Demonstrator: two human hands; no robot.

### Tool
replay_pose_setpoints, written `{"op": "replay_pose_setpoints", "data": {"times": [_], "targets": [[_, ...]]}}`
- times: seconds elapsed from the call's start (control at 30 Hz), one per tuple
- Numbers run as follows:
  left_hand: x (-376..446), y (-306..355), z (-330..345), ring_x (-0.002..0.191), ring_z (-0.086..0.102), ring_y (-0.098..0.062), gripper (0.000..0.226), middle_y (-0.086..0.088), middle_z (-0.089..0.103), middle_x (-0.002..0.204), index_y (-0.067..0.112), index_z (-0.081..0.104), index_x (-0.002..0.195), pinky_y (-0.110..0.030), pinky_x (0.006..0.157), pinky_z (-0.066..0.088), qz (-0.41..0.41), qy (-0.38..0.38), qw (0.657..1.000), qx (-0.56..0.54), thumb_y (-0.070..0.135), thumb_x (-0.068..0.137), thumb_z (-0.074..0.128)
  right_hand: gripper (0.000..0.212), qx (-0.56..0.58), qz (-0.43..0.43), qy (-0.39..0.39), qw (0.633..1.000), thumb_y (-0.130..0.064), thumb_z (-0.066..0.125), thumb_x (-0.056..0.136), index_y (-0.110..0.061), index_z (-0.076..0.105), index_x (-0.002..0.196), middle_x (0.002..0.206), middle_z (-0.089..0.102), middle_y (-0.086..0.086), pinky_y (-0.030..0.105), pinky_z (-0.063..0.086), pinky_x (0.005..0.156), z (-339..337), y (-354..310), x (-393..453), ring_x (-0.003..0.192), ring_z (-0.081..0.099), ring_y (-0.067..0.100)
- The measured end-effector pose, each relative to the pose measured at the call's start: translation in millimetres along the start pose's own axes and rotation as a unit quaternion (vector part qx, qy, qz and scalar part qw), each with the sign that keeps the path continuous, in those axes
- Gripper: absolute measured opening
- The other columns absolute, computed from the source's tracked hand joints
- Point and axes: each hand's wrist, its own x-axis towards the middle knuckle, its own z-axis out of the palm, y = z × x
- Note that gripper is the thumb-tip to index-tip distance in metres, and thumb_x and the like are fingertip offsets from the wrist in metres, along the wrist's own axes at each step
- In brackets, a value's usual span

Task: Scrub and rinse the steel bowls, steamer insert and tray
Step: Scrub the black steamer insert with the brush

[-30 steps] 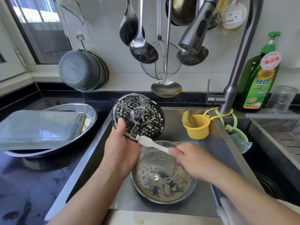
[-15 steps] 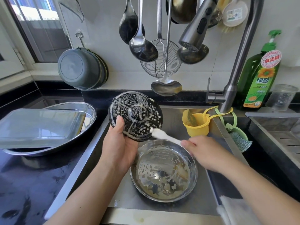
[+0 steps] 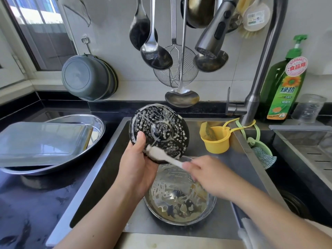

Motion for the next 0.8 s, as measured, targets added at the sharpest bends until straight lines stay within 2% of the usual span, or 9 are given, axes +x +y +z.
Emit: {"op": "replay_pose_setpoints", "data": {"times": [0.07, 0.2, 0.33, 0.5, 0.7, 0.8], "targets": [[-0.8, 1.0, 0.7, 0.125, 0.065, -0.036, 0.044, -0.017, 0.067, 0.136, 0.009, 0.05, 0.146, -0.061, 0.108, 0.048, 0.0, 0.002, 1.0, 0.004, 0.031, 0.112, 0.034, 0.049, -0.005, -0.007, 0.002, 1.0, -0.047, 0.042, 0.105, -0.015, 0.057, 0.07, 0.064, 0.053, 0.002, 0.035, 0.039, 0.059, 7.8, -2.4, 2.6, 0.059, 0.048, 0.018], [1.6, 2.3, -1.4, 0.128, 0.063, -0.034, 0.047, -0.016, 0.066, 0.138, 0.007, 0.049, 0.148, -0.057, 0.114, 0.042, 0.008, -0.004, 1.0, 0.01, 0.033, 0.113, 0.031, 0.05, 0.035, 0.063, 0.045, 0.996, -0.046, 0.041, 0.105, -0.017, 0.054, 0.067, 0.061, 0.05, 0.0, 0.032, 0.034, 0.058, -12.0, 14.7, 9.9, 0.058, 0.045, 0.018], [-3.4, -2.3, 1.4, 0.127, 0.064, -0.036, 0.048, -0.018, 0.066, 0.138, 0.008, 0.05, 0.147, -0.06, 0.113, 0.043, -0.015, -0.028, 0.999, 0.032, 0.034, 0.112, 0.033, 0.051, 0.017, 0.005, -0.013, 1.0, -0.048, 0.042, 0.105, -0.019, 0.054, 0.065, 0.056, 0.049, -0.002, 0.031, 0.035, 0.055, 5.0, -0.9, 0.8, 0.052, 0.045, 0.013], [-0.6, 3.1, -2.6, 0.133, 0.059, -0.037, 0.05, -0.018, 0.062, 0.142, 0.007, 0.049, 0.149, -0.058, 0.117, 0.037, -0.022, -0.029, 0.999, 0.017, 0.035, 0.112, 0.029, 0.051, 0.02, 0.054, 0.038, 0.998, -0.047, 0.039, 0.106, -0.015, 0.054, 0.069, 0.063, 0.05, 0.002, 0.033, 0.036, 0.062, -11.4, 13.1, 12.3, 0.062, 0.047, 0.02], [-3.9, 0.5, -1.2, 0.128, 0.063, -0.037, 0.049, -0.018, 0.065, 0.138, 0.007, 0.052, 0.146, -0.06, 0.113, 0.041, -0.026, -0.035, 0.999, 0.027, 0.035, 0.113, 0.03, 0.051, 0.002, 0.0, -0.007, 1.0, -0.049, 0.039, 0.106, -0.016, 0.055, 0.069, 0.063, 0.053, 0.001, 0.036, 0.044, 0.063, 9.5, -2.7, 4.0, 0.061, 0.051, 0.021], [-1.6, 3.1, -3.1, 0.131, 0.06, -0.038, 0.05, -0.018, 0.064, 0.141, 0.007, 0.051, 0.148, -0.059, 0.117, 0.036, -0.024, -0.032, 0.999, 0.021, 0.035, 0.113, 0.028, 0.05, 0.016, 0.053, 0.016, 0.998, -0.046, 0.04, 0.106, -0.016, 0.055, 0.07, 0.062, 0.049, 0.0, 0.033, 0.036, 0.058, -9.1, 10.3, 10.2, 0.058, 0.045, 0.018]]}}
